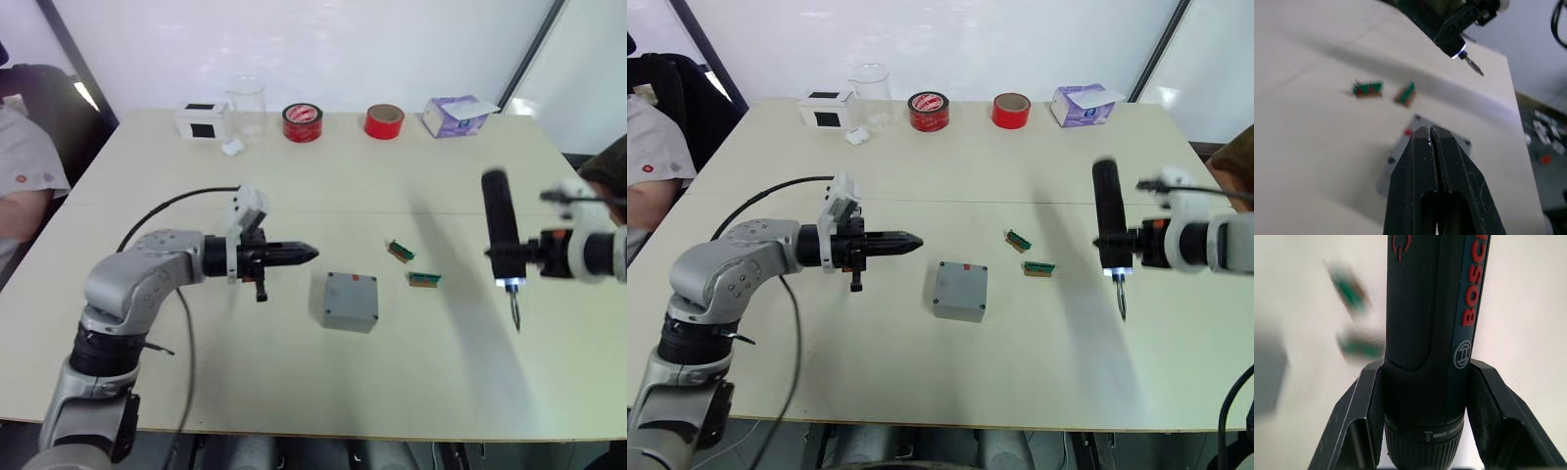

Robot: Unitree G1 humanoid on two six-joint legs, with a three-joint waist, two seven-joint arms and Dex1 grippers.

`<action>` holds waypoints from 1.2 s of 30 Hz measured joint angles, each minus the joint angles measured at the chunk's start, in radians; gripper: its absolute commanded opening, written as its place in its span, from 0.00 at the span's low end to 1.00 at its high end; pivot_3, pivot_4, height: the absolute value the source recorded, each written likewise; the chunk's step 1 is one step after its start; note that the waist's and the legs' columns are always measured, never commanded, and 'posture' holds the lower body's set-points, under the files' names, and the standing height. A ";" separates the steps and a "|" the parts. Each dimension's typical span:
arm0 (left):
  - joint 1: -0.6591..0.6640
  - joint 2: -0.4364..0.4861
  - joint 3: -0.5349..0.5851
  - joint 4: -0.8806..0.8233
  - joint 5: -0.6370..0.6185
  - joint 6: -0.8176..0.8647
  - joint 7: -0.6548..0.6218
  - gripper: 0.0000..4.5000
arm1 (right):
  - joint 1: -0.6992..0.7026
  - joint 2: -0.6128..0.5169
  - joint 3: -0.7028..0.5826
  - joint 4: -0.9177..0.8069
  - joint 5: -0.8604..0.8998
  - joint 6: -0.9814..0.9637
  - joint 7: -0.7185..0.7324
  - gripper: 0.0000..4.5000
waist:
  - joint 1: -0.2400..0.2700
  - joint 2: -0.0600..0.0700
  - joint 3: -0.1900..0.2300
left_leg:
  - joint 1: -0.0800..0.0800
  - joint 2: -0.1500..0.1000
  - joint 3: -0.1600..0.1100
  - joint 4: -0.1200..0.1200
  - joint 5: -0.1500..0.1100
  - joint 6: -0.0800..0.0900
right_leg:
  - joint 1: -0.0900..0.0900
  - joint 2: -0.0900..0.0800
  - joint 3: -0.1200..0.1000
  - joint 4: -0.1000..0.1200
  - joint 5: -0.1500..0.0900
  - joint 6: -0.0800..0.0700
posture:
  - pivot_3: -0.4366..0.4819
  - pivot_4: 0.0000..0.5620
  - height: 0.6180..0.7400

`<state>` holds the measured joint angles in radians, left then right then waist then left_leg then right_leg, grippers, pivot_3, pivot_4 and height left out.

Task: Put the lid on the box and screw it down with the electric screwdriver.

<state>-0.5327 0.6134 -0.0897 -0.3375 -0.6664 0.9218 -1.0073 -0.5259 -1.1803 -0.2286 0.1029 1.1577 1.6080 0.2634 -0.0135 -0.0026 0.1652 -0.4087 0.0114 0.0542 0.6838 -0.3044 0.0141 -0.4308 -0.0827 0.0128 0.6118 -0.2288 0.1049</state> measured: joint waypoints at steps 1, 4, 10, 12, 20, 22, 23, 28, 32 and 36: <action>0.010 0.021 -0.027 -0.026 0.001 -0.003 -0.019 0.00 | -0.004 -0.027 0.028 0.030 0.000 0.000 0.033 0.39 | -0.001 0.000 0.000 | 0.000 0.000 0.000 0.000 0.000 0.000 | 0.000 0.000 0.000 0.000 0.000 0.000 | 0.48 0.27 1.00; 0.024 0.059 -0.065 -0.060 0.016 -0.023 -0.042 0.00 | -0.036 -0.061 0.070 0.080 -0.013 0.000 0.069 0.39 | -0.001 0.000 0.000 | 0.001 0.000 0.000 0.000 0.000 0.000 | 0.000 0.002 0.000 0.000 0.000 0.000 | 0.48 0.27 1.00; 0.060 0.065 -0.094 -0.109 0.032 -0.054 -0.035 0.00 | -0.032 -0.049 0.143 0.110 -0.092 0.000 0.123 0.39 | 0.003 0.000 0.000 | 0.000 0.000 0.000 0.000 0.000 0.000 | -0.001 0.003 0.000 0.000 0.001 0.001 | 0.48 0.27 1.00; 0.060 0.064 -0.094 -0.116 0.031 -0.053 -0.026 0.00 | -0.027 -0.038 0.143 0.109 -0.116 0.000 0.138 0.39 | 0.004 0.000 0.000 | 0.000 0.000 0.000 0.000 0.000 0.000 | 0.000 0.003 0.000 0.000 0.001 0.002 | 0.48 0.27 1.00; 0.099 0.036 -0.091 -0.097 0.039 -0.070 0.032 0.00 | 0.035 0.011 0.144 0.113 -0.259 -0.034 0.185 0.75 | 0.003 0.000 0.000 | 0.001 -0.001 0.000 0.000 0.000 0.000 | 0.000 0.003 0.000 0.001 0.002 0.003 | 0.48 0.27 1.00; 0.102 0.037 -0.088 -0.072 0.045 -0.082 0.033 0.00 | 0.049 0.010 0.133 0.092 -0.287 -0.053 0.197 0.90 | 0.003 -0.001 0.000 | 0.001 0.000 -0.001 0.000 0.000 0.000 | 0.000 0.003 0.000 0.001 0.002 0.003 | 0.48 0.27 1.00; 0.103 0.039 -0.080 -0.059 0.045 -0.085 0.033 0.00 | 0.062 0.009 0.133 0.076 -0.305 -0.074 0.209 0.98 | 0.003 -0.001 0.000 | 0.001 0.000 0.000 0.000 0.000 0.000 | 0.000 0.003 0.000 0.001 0.002 0.003 | 0.48 0.27 1.00; 0.101 0.082 -0.067 0.022 0.110 -0.143 0.049 0.00 | 0.115 -0.037 0.131 -0.021 -0.425 -0.369 0.360 1.00 | 0.002 0.003 0.000 | 0.001 -0.001 0.000 0.000 0.000 0.000 | -0.001 0.003 0.000 0.002 0.002 0.004 | 0.48 0.27 1.00; 0.099 0.093 -0.056 0.085 0.162 -0.192 0.055 0.00 | 0.125 -0.055 0.026 -0.137 -0.463 -0.603 0.495 1.00 | 0.002 0.000 0.000 | 0.001 0.001 -0.001 0.000 0.000 0.000 | 0.000 0.004 -0.001 0.002 0.002 0.005 | 0.48 0.27 1.00; 0.086 0.041 -0.069 0.100 0.190 -0.200 0.081 0.00 | 0.289 -0.014 -0.018 -0.455 -0.377 -0.656 0.634 1.00 | 0.018 -0.002 0.000 | 0.001 0.002 -0.005 0.000 0.000 0.000 | 0.001 0.004 -0.004 0.003 0.002 0.005 | 0.48 0.27 1.00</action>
<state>-0.4464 0.6546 -0.1587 -0.2376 -0.4769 0.7214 -0.9263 -0.2370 -1.1939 -0.2461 -0.3523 0.7804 0.9519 0.8975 0.0040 -0.0045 0.1650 -0.4073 0.0130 0.0495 0.6843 -0.3042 0.0137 -0.4295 -0.0791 0.0087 0.6145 -0.2273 0.1096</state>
